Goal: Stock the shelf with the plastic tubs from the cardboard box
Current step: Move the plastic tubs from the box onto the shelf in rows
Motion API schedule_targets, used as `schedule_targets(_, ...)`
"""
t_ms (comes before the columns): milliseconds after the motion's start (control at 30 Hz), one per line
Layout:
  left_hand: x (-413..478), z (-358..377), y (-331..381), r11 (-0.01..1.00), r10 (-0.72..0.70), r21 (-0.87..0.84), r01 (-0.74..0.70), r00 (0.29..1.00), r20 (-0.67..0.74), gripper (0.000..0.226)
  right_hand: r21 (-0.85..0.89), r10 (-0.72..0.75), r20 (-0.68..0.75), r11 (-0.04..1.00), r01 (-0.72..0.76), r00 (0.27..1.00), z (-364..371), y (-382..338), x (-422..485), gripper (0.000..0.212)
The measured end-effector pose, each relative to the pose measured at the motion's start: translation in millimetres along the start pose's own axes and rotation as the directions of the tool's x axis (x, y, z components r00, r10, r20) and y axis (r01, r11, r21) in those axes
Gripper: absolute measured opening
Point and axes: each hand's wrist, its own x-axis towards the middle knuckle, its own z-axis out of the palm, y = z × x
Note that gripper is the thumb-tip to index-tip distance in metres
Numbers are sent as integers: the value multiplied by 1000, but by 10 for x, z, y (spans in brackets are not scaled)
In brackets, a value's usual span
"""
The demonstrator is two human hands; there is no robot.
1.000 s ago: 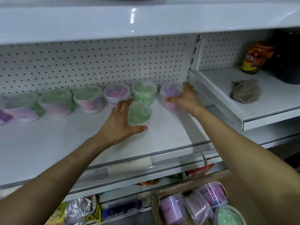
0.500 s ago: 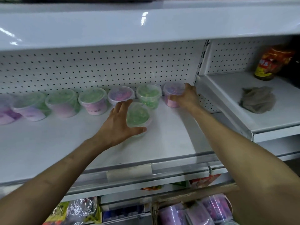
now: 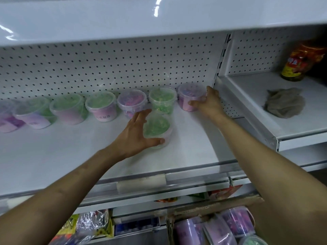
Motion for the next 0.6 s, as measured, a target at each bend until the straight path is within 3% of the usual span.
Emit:
schedule_targets(67,35,37,7,1000,24,-8,-24,999,31,109,25,-22,-10,999,22,1000,-87,7,-145,102)
schedule_targets(167,84,85,-1,996,89,-2,-89,993,82,110,86,-132,29,988,129,991,-175,-2,-462,88)
schedule_targets(267,102,123,33,992,119,-54,-113,984,135,107,210,-221,201,961,178,954,-204,16,-770,78)
schedule_targets(400,129,113,9,982,158,-130,-138,973,167,110,268,-242,431,954,133,869,-206,25,-1033,76)
schedule_targets(600,94,15,-133,984,117,-146,-103,989,94,108,277,-260,539,953,123,801,-53,-4,-1162,103)
